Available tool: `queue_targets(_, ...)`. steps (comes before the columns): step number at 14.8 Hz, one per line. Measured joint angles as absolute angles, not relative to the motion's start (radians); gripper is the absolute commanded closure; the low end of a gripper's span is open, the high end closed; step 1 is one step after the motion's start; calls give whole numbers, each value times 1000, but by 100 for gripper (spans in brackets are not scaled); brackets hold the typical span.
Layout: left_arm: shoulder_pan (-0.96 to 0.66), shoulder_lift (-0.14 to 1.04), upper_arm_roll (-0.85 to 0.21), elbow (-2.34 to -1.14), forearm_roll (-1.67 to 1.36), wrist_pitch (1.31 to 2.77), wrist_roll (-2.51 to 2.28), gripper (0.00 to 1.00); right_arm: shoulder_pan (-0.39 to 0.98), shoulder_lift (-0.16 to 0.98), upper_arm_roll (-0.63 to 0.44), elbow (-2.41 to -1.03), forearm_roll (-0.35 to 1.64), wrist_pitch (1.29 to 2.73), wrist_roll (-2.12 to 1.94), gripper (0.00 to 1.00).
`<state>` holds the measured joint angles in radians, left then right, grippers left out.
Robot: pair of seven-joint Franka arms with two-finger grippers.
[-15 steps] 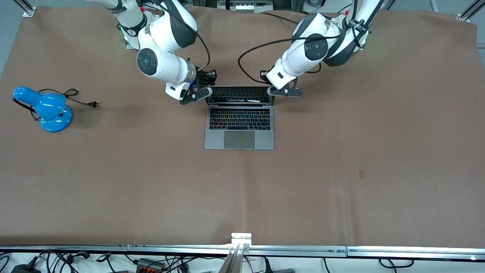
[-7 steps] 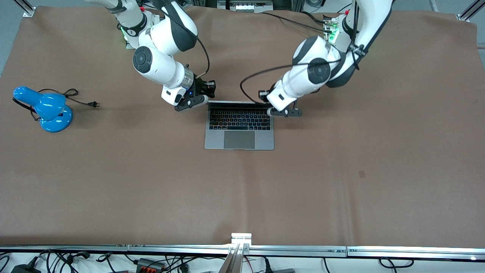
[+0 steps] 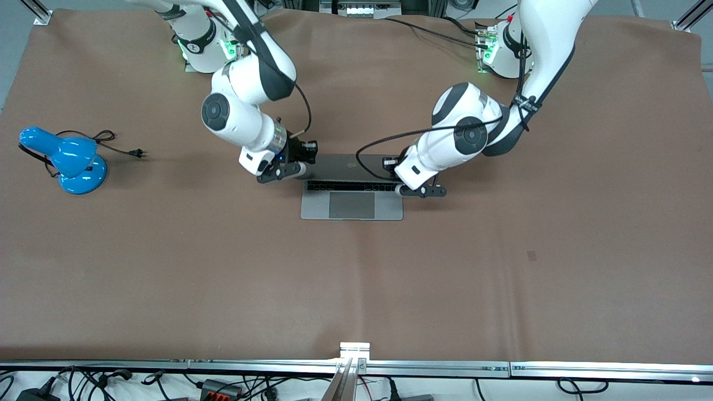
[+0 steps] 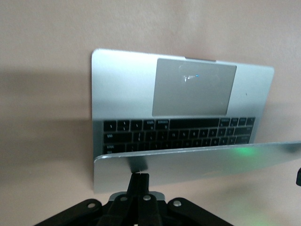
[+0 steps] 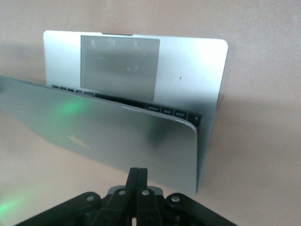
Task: Close laptop with both arms from behind
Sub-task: 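Push the laptop screen down with both grippers until it shuts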
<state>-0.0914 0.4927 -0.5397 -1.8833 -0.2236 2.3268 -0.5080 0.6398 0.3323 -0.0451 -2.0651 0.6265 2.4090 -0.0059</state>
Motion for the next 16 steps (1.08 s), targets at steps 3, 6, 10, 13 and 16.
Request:
queue_targets(3,-94,563,-523,-1825,-187,2328,-508,100,638,412,-49,-2015,627,2441,-6,100)
queue_targets(6,-94,657,-508,-1775,-112,2377,-508,100,638,471,-50,-1995,624,2494,-8,100)
queue_targets(10,-108,731,-503,-1753,-90,2420,-507,100,639,547,-49,-1964,624,2547,-10,100)
queue_targets(13,-143,759,-474,-1751,-77,2475,-507,100,641,576,-48,-1953,624,2568,-10,100)
queue_targets(16,-156,764,-465,-1739,-77,2477,-507,100,642,577,-48,-1952,624,2577,-10,100)
